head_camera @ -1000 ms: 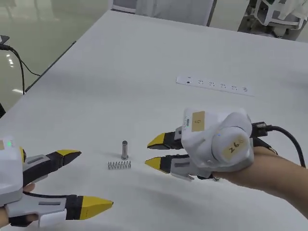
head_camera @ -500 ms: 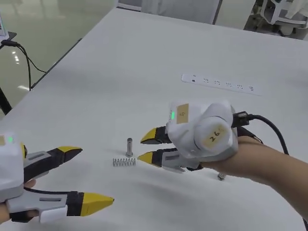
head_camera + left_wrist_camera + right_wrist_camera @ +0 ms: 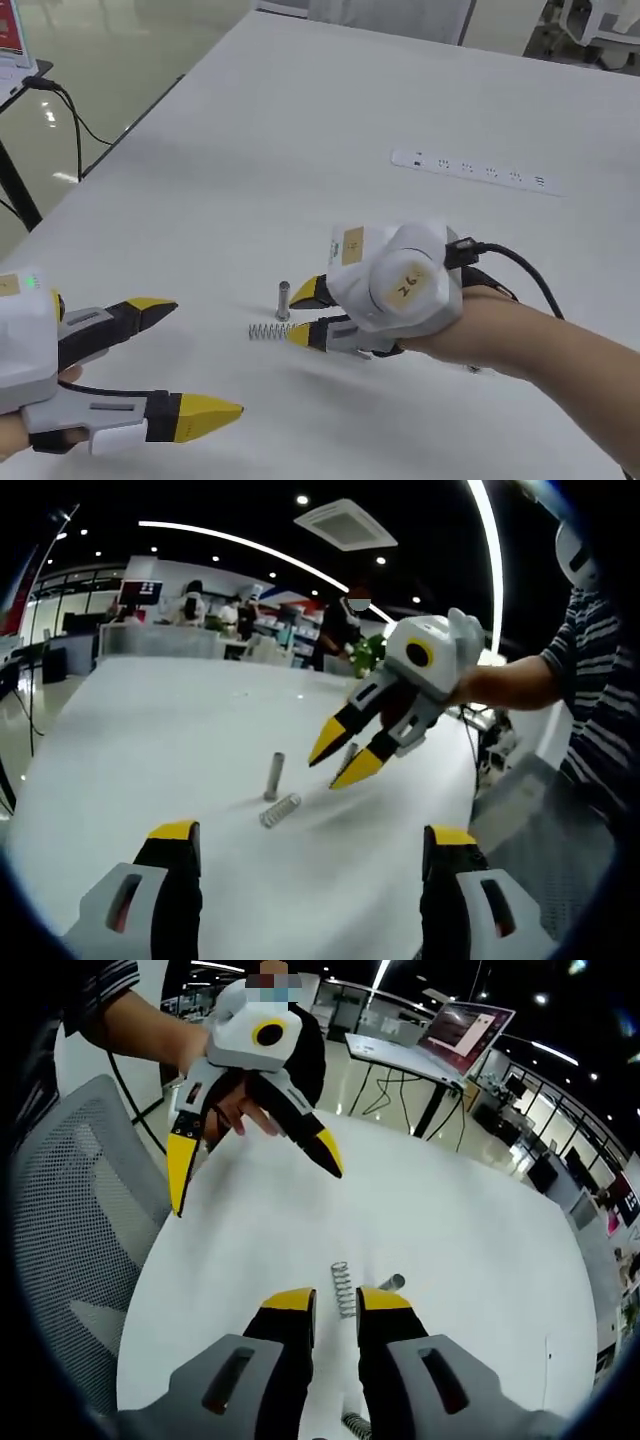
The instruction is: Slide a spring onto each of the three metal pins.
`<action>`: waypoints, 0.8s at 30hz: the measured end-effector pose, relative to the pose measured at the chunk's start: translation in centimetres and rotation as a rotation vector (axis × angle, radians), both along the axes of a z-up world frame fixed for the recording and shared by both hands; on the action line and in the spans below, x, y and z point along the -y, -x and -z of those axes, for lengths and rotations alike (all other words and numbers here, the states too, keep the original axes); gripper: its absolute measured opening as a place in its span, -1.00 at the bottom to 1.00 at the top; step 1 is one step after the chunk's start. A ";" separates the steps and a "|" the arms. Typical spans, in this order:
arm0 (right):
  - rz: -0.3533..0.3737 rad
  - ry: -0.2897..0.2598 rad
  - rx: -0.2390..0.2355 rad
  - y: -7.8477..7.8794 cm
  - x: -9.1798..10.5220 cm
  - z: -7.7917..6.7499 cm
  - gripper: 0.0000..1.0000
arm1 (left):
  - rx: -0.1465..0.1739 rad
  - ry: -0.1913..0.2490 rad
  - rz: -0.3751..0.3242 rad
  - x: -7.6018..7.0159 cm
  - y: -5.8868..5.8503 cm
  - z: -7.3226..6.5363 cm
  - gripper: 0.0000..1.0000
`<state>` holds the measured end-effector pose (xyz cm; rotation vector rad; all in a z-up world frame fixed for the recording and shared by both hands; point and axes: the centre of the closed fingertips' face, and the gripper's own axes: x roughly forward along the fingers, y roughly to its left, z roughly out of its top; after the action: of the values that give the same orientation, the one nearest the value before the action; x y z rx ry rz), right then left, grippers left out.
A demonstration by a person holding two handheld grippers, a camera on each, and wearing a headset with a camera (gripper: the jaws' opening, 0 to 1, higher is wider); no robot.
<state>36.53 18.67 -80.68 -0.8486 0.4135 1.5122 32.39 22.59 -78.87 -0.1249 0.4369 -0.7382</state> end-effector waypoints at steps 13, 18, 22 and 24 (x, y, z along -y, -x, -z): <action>0.052 0.023 -0.051 -1.2 -0.7 2.5 -0.75 | -0.008 -0.009 -0.005 -0.3 0.4 -0.2 0.76; 0.065 0.027 -0.074 -1.3 -1.1 3.3 -0.75 | -0.011 -0.011 -0.007 -0.3 0.4 -0.2 0.76; 0.067 0.038 -0.077 -1.4 -1.0 3.8 -0.75 | -0.015 -0.010 -0.008 -0.3 0.6 0.0 0.75; 0.070 0.036 -0.078 -1.6 -1.1 3.9 -0.76 | -0.019 -0.010 -0.008 -0.3 0.7 0.1 0.75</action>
<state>38.15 19.77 -84.55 -0.7974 0.5243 1.4796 31.72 22.92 -78.94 -0.1245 0.4578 -0.7270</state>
